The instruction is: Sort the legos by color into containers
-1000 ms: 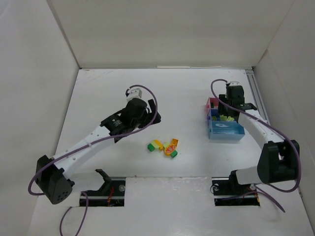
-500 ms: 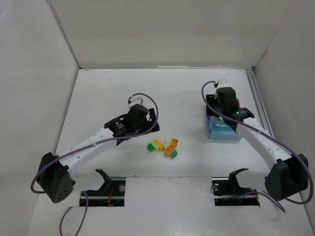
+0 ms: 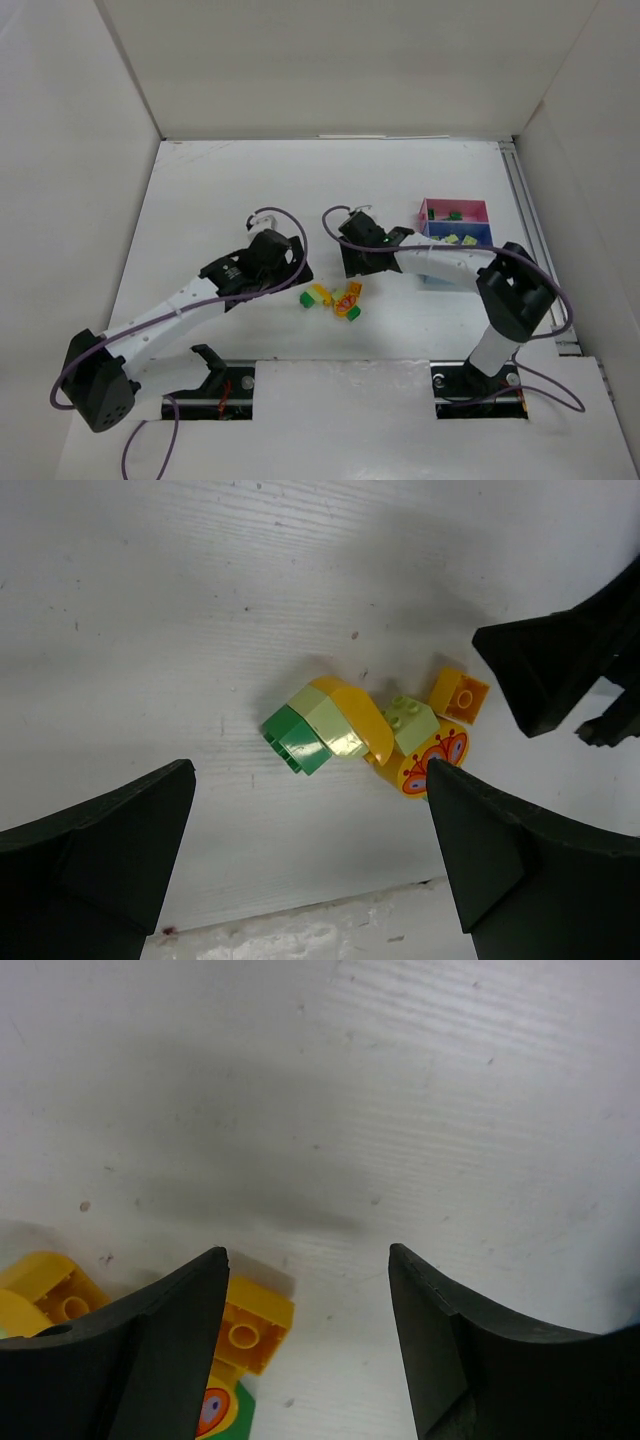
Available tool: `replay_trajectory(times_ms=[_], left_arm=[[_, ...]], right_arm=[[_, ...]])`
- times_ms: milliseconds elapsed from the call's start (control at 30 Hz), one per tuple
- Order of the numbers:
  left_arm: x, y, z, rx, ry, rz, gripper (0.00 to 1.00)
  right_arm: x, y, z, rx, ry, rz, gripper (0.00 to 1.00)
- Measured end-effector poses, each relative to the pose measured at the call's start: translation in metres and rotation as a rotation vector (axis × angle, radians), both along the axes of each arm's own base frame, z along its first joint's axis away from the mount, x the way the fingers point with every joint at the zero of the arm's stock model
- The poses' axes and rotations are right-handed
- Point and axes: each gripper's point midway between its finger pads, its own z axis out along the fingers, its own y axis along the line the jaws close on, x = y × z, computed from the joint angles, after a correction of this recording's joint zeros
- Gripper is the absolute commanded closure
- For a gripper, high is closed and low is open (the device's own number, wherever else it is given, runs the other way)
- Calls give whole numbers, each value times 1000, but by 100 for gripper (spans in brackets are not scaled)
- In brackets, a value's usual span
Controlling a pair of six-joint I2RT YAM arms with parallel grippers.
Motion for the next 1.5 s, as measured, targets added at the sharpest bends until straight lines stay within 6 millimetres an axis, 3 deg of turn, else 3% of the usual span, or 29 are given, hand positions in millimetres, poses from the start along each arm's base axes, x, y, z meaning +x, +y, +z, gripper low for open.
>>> replay_trajectory(times_ms=[367,533,633,667,833,933,1100,1233,1367,1433,1500], left_arm=[[-21,0,5,-57,20,-63,0],[-30,4,0,-51,34,-87,0],[-35,7,-2,-54,37,-98,0],[-37,7,-2,-58,36,-100,0],[-39,7,4,-77,21,-108,0],[-39,7,4,-78,19,-110,0],[-38,6,0,-67,29,-113,0],[-37,6,-8,-40,51,-120,0],[-35,5,-13,-18,61,-133,0],[-33,3,-14,-8,61,-142,0],[-29,1,-12,-3,58,-147,0]], right_arm=[[-43,36,-16,90,82,-121,28],[-49,36,-32,89,113,-205,31],[-47,34,-32,101,104,-253,34],[-47,33,-32,105,98,-267,36],[-47,23,-33,91,79,-314,65],[-47,20,-33,84,74,-328,77],[-47,10,-32,43,62,-334,80],[-43,-2,-14,-6,17,-327,80],[-27,-16,29,35,-68,-333,80],[-15,-34,53,70,-113,-374,80],[-2,-66,74,94,-165,-444,80]])
